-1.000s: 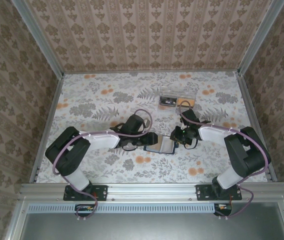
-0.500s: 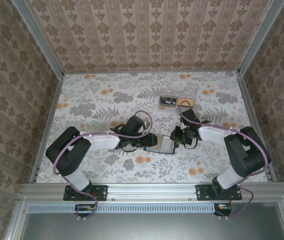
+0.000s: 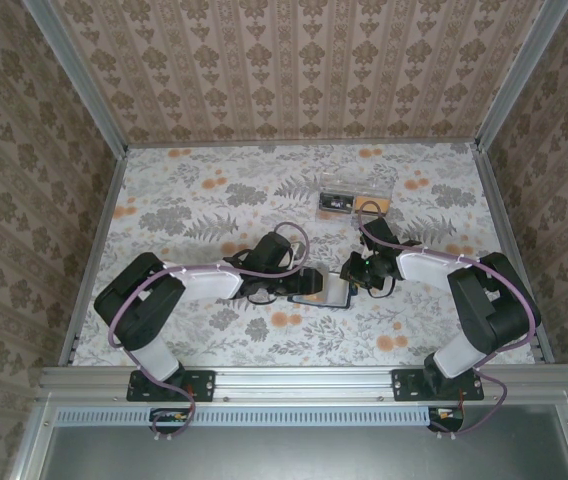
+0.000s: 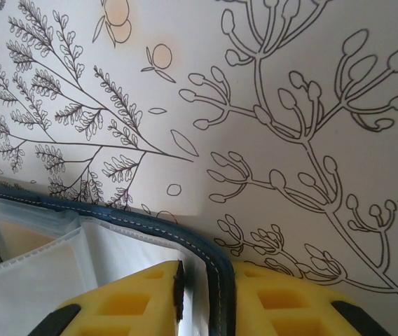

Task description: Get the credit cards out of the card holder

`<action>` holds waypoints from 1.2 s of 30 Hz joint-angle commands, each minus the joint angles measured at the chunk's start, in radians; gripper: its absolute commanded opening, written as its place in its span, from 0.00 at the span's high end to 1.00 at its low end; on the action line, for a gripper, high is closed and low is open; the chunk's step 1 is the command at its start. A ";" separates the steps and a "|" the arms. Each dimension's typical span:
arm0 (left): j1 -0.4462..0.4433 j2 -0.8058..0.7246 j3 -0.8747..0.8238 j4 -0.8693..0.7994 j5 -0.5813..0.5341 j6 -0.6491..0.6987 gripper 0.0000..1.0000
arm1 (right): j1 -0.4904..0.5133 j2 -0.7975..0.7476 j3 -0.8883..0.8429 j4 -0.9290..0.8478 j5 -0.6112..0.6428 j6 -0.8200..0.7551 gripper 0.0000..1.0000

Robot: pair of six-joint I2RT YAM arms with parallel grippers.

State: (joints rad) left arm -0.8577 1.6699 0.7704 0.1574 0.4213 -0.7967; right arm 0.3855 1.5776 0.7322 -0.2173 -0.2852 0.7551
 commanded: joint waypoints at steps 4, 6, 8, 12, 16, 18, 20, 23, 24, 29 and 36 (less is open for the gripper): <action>-0.012 0.025 0.015 0.028 0.040 0.007 0.08 | 0.018 0.036 0.013 0.002 0.005 -0.001 0.74; -0.013 0.028 0.014 0.040 0.045 0.005 0.04 | 0.018 0.036 0.015 0.001 0.006 -0.002 0.74; -0.013 0.030 0.011 0.052 0.050 0.002 0.01 | 0.018 0.037 0.015 0.000 0.006 -0.001 0.74; -0.008 0.030 0.001 0.070 0.056 -0.008 0.02 | 0.018 0.040 0.015 0.001 0.007 0.001 0.74; -0.006 0.024 0.007 0.014 0.017 -0.004 0.16 | 0.018 0.035 0.019 -0.008 0.011 -0.003 0.73; -0.006 0.017 0.009 -0.017 -0.003 0.006 0.17 | 0.018 0.011 0.030 -0.040 0.036 -0.013 0.67; -0.007 0.007 0.013 -0.043 -0.021 0.017 0.18 | 0.018 -0.040 0.040 -0.075 0.079 -0.020 0.61; -0.007 0.001 0.018 -0.060 -0.033 0.029 0.18 | 0.015 -0.136 0.057 -0.134 0.146 -0.029 0.55; -0.008 0.002 0.017 -0.059 -0.035 0.030 0.18 | 0.015 -0.168 0.061 -0.151 0.165 -0.033 0.55; -0.013 0.019 0.023 -0.048 -0.027 0.026 0.19 | 0.026 -0.296 0.085 -0.207 0.203 -0.030 0.54; -0.017 0.016 0.021 -0.047 -0.031 0.023 0.19 | 0.081 -0.300 0.067 -0.105 0.070 0.042 0.85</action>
State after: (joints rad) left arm -0.8680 1.6749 0.7815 0.1532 0.4046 -0.7883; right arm 0.4515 1.2560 0.8043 -0.3485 -0.1509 0.7494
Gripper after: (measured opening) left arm 0.814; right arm 0.179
